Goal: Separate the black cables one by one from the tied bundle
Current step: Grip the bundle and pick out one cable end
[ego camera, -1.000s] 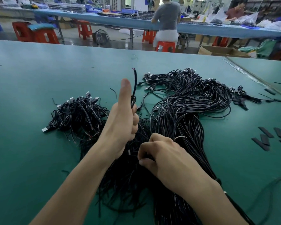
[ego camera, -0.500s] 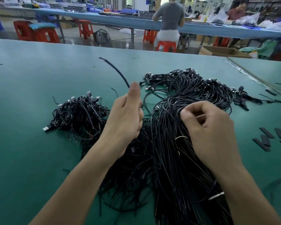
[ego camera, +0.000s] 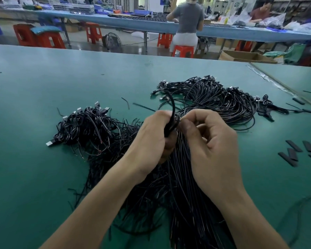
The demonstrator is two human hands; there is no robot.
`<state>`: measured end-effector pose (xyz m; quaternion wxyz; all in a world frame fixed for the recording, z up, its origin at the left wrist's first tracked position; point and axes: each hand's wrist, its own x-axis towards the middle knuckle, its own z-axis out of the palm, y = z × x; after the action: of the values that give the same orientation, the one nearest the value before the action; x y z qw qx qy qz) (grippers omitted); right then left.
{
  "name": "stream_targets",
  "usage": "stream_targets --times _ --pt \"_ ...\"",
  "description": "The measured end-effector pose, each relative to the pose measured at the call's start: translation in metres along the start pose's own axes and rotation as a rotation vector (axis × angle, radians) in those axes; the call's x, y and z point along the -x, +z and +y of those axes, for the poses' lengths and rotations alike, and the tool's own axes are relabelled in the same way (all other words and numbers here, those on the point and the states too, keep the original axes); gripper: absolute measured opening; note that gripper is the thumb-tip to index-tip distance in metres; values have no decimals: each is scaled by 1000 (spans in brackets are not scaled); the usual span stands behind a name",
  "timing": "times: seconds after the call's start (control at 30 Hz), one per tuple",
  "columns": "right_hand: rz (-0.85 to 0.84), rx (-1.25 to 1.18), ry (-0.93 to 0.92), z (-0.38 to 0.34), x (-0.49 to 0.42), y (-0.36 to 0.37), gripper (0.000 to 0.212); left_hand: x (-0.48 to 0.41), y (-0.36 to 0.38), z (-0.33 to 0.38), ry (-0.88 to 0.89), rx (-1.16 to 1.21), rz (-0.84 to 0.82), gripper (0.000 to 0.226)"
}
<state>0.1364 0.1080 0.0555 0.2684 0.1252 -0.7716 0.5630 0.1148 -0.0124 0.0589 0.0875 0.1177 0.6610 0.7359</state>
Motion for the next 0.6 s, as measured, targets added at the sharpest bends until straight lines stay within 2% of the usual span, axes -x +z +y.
stream_targets --times 0.17,0.27,0.37,0.5,0.6 --pt "-104 182 -76 -1 1 -3 21 -1 -2 3 120 87 128 29" --pt "-149 274 -147 -2 1 -5 16 -3 1 1 174 45 210 43" --pt "-227 376 -256 -4 1 -8 8 -5 1 -5 148 -96 264 52" --pt "-261 510 -397 -5 -1 -14 15 -1 -4 -5 -9 -99 99 50" --pt "-280 431 -399 -8 -2 -18 16 4 0 1 -143 -59 -36 63"
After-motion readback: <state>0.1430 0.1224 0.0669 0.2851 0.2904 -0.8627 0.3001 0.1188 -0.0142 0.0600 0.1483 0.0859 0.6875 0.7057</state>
